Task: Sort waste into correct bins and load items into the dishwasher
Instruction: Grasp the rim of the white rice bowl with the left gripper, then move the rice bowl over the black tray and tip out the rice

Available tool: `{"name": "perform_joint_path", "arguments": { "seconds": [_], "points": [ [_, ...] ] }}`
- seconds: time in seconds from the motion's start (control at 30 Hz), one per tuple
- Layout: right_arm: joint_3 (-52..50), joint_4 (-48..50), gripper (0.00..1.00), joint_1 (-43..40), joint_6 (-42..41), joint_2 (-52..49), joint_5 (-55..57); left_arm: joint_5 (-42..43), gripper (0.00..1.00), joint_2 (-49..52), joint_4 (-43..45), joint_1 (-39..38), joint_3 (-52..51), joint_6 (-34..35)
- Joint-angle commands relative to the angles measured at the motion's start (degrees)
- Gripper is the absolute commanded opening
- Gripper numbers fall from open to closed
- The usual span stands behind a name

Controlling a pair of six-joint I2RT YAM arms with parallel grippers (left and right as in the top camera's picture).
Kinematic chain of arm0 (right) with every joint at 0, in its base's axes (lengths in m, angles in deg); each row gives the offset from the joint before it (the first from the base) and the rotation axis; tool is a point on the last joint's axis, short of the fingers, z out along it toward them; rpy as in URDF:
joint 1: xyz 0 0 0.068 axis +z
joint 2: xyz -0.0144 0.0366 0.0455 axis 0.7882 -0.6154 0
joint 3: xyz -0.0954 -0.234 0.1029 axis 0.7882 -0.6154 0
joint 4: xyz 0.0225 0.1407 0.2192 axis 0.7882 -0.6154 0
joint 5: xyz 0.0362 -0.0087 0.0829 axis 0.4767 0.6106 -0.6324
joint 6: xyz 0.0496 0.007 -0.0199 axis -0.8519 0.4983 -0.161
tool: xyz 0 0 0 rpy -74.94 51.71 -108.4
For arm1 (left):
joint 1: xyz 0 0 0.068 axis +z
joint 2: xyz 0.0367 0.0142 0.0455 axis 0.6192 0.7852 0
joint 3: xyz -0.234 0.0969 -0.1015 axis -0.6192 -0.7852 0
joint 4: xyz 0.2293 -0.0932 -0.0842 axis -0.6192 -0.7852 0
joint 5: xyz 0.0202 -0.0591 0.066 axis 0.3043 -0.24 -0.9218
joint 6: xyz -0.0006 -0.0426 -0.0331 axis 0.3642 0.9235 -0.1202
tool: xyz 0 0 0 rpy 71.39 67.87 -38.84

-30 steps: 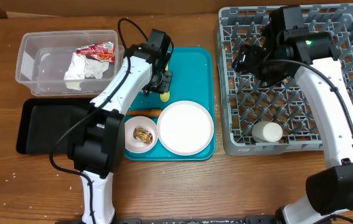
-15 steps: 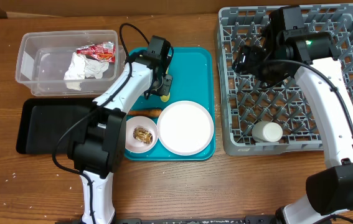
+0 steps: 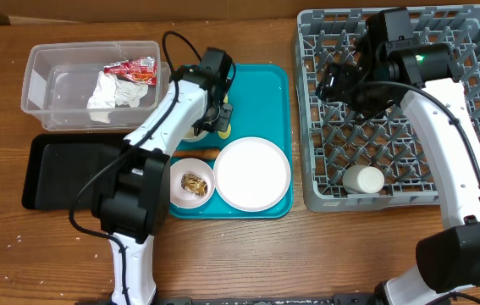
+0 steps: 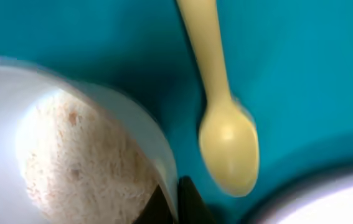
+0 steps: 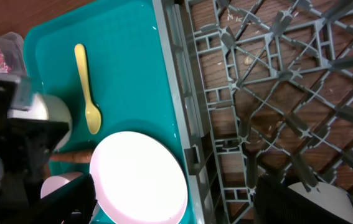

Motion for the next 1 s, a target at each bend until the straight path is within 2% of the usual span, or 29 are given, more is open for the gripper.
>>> {"name": "perform_joint_path", "arguments": {
  "seconds": [0.0,0.3,0.43,0.47,0.63,0.83,0.97],
  "points": [
    [1.0,0.1,0.84,0.1,0.3,2.1,0.1,3.3,0.04,-0.6,-8.7,-0.3,12.6,2.5],
    [1.0,-0.1,0.84,0.1,0.3,2.1,0.1,4.9,0.04,-0.6,-31.0,-0.2,37.4,2.6],
    [1.0,-0.3,0.84,0.1,0.3,2.1,0.1,4.5,0.04,-0.7,-40.5,1.0,44.6,2.6],
    [1.0,-0.4,0.84,0.1,0.3,2.1,0.0,5.4,0.04,-1.3,-40.5,1.7,44.6,2.6],
    [1.0,-1.4,0.84,0.1,0.3,2.1,0.1,11.9,0.04,-7.1,-40.5,5.1,41.3,2.6],
    [1.0,-2.1,0.84,0.1,0.7,2.1,0.1,10.4,0.04,-20.1,-40.5,10.1,23.7,2.5],
    [1.0,-2.7,0.84,0.1,1.4,2.1,0.1,12.3,0.04,-26.5,-38.5,17.4,10.6,0.3]
  ]
}}
